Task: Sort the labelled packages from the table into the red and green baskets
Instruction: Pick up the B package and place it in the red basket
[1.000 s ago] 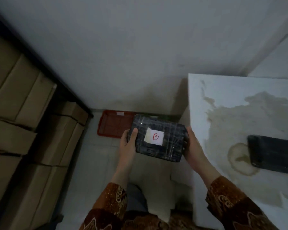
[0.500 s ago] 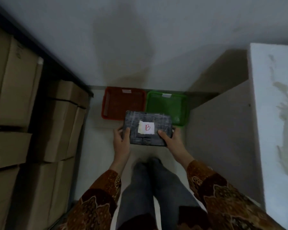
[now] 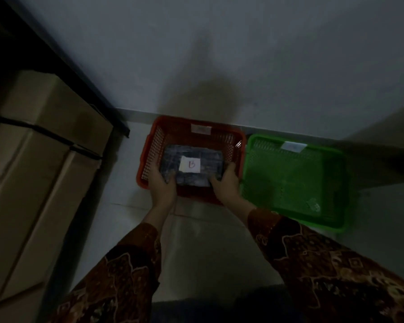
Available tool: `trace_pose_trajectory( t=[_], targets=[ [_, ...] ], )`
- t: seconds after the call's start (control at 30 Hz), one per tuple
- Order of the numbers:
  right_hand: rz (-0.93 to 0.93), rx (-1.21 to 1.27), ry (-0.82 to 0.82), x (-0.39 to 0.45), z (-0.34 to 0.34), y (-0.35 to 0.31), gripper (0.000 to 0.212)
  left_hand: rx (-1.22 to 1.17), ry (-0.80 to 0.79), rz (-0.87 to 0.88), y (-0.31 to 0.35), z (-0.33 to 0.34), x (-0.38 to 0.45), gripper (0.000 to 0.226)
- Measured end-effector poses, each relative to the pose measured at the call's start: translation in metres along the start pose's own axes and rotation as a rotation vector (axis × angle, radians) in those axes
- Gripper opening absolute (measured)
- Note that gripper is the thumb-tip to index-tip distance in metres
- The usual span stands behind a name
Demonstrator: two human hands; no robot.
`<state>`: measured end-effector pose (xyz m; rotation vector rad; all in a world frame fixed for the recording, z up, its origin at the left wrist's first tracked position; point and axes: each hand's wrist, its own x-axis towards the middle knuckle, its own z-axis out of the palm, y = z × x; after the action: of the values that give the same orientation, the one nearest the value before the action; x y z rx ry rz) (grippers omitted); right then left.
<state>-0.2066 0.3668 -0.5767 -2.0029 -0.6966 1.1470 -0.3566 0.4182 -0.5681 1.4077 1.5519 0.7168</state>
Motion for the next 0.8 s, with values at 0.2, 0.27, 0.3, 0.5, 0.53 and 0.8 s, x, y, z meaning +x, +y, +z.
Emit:
trace_pose_trajectory(
  t=[0.2,0.27,0.3,0.5,0.53,0.8],
  targets=[
    [-0.092,-0.110,-0.046,0.078,0.050,0.042,0.044,0.247,-0.190,-0.007,-0.086,0.029,0.077,0.079],
    [-0.123,-0.134,-0.043,0.089,0.058,0.052,0.040,0.293,-0.198,0.014,-0.101,0.035,0.085,0.084],
    [-0.129,-0.145,-0.045,0.092,0.060,0.056,0.039,0.312,-0.206,0.018,-0.106,0.038,0.088,0.084],
    [-0.131,-0.012,-0.173,0.093,0.054,0.062,0.054,0.405,-0.270,0.074,-0.112,0.043,0.107,0.083],
    [-0.128,-0.017,-0.195,0.090,0.050,0.059,0.058,0.438,-0.278,0.083,-0.109,0.041,0.106,0.083],
    [-0.039,-0.352,-0.197,-0.018,-0.026,-0.014,0.050,0.783,-0.457,0.197,0.021,-0.020,0.012,0.052]
  ],
)
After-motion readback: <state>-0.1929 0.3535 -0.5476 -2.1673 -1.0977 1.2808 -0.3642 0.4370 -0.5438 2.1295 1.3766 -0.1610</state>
